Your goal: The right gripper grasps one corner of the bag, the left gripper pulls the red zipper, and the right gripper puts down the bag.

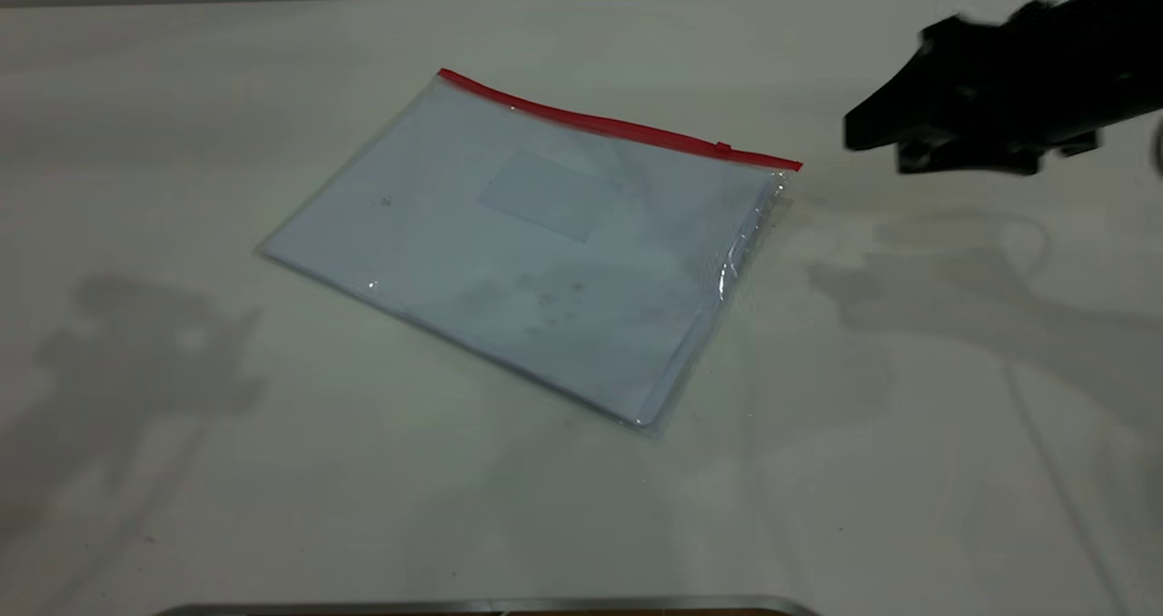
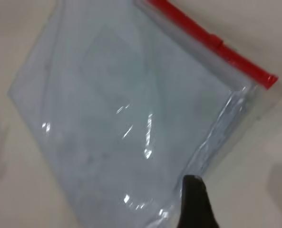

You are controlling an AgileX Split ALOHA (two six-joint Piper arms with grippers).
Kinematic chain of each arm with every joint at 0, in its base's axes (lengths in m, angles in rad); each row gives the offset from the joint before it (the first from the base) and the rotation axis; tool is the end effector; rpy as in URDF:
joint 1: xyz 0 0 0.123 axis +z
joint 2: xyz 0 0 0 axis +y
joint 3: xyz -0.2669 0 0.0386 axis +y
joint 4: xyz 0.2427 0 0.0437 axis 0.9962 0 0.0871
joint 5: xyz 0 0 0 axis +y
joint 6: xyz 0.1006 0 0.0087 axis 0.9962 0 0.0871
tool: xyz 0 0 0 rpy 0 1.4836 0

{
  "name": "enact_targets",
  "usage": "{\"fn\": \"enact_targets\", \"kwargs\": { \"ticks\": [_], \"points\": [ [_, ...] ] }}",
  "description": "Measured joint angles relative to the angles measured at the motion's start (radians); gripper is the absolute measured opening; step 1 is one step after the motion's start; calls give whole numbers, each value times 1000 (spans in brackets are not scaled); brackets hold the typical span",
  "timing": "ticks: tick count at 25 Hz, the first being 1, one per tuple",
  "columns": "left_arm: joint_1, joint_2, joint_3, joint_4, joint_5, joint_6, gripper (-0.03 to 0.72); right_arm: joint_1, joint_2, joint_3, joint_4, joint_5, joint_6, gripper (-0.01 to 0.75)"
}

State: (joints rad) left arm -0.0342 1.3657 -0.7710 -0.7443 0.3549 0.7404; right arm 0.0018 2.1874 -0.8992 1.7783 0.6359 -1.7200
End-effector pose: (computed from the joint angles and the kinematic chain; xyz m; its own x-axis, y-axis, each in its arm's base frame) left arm 0.2781 -0.0334 0.2238 -0.6924 0.0510 -0.7197 0.2211 0.9645 -0.1444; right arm 0.3362 0.0594 0.0263 -0.8935 0.0851 -0.4410 -0.1965 0.8088 0.5543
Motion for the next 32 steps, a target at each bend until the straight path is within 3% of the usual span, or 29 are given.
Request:
{"fn": "enact_targets", "kwargs": {
  "ticks": [11, 23, 26, 31, 32],
  "points": [
    [0, 24, -24, -33, -3, 36, 517, 8, 330, -293, 9, 120, 32, 539],
    [0, 24, -24, -34, -3, 36, 517, 159, 388, -412, 9, 66, 37, 518],
    [0, 24, -24, -44, -3, 36, 517, 157, 391, -412, 9, 86, 41, 412],
    [0, 24, -24, -51, -3, 39, 517, 143, 391, -412, 9, 146, 56, 80],
    [0, 24, -24, -52, -3, 39, 517, 143, 391, -412, 9, 157, 59, 45]
  ]
}}
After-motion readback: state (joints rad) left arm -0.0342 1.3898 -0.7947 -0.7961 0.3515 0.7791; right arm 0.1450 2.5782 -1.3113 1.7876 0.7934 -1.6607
